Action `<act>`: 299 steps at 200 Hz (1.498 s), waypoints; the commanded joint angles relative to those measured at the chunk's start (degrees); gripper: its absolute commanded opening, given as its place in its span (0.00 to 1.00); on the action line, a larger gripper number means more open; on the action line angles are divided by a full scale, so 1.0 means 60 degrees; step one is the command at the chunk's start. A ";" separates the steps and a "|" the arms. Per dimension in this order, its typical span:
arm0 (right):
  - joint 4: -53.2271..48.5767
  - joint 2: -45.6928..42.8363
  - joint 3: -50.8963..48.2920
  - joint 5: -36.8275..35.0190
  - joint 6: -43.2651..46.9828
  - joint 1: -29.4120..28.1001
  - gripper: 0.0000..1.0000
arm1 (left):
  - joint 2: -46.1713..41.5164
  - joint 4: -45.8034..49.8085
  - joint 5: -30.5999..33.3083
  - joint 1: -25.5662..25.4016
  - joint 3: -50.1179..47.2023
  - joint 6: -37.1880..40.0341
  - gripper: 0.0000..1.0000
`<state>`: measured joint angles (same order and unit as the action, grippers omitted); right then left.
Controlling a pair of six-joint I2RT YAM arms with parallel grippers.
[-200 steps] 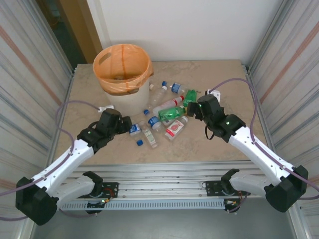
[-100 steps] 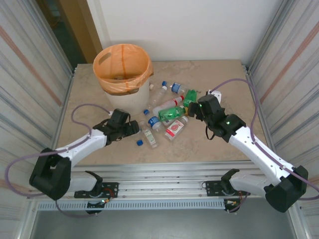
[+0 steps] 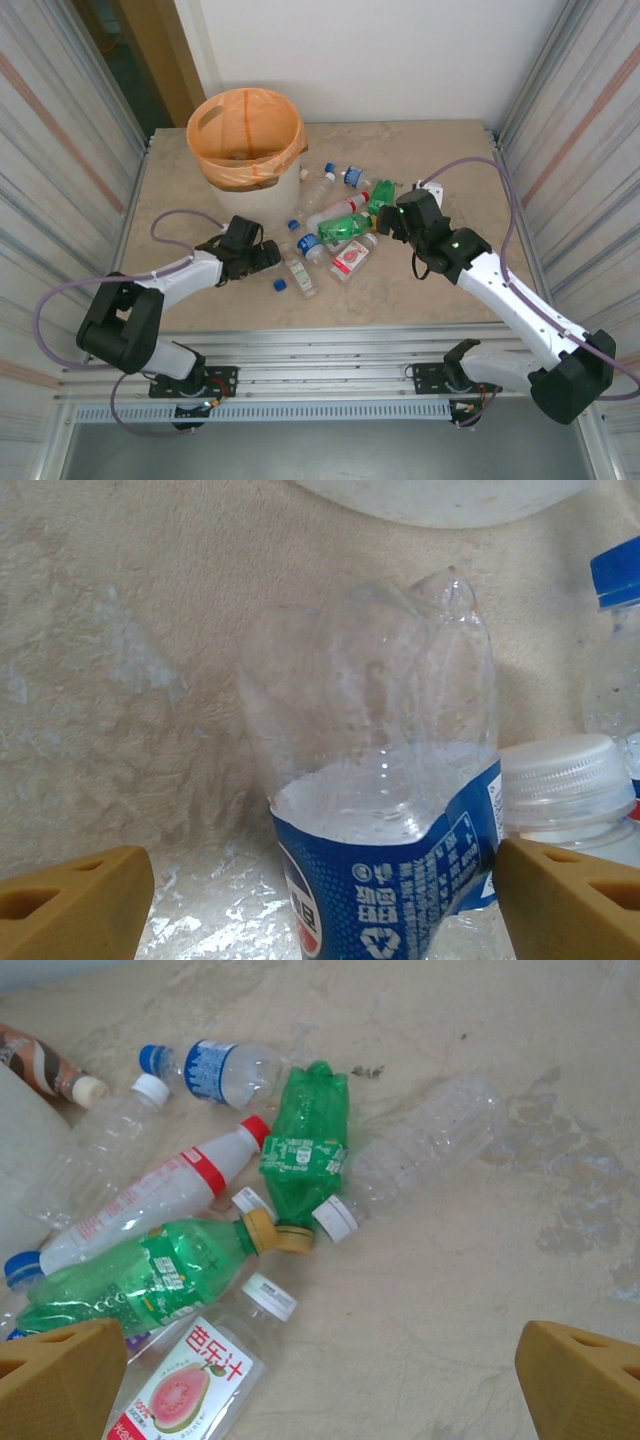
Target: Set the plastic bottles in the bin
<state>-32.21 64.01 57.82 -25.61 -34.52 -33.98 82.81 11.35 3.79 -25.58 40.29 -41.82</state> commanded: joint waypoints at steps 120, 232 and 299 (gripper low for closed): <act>0.0021 0.0237 -0.0040 0.0091 -0.0325 0.0053 0.98 | 0.0545 0.0261 0.0137 0.0222 0.0180 -0.0035 0.75; -0.0051 0.0061 -0.0028 -0.0068 -0.0325 0.0067 0.98 | 0.0382 0.0700 0.0453 0.0221 0.0165 0.0004 0.42; -0.0054 -0.0207 -0.0100 -0.0201 -0.0344 0.0067 0.98 | -0.2263 0.2447 0.1456 0.0214 0.0087 0.0114 0.33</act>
<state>-32.21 64.34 57.82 -25.58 -34.57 -33.98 76.53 19.42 8.10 -24.69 40.97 -41.82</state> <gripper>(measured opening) 0.980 0.465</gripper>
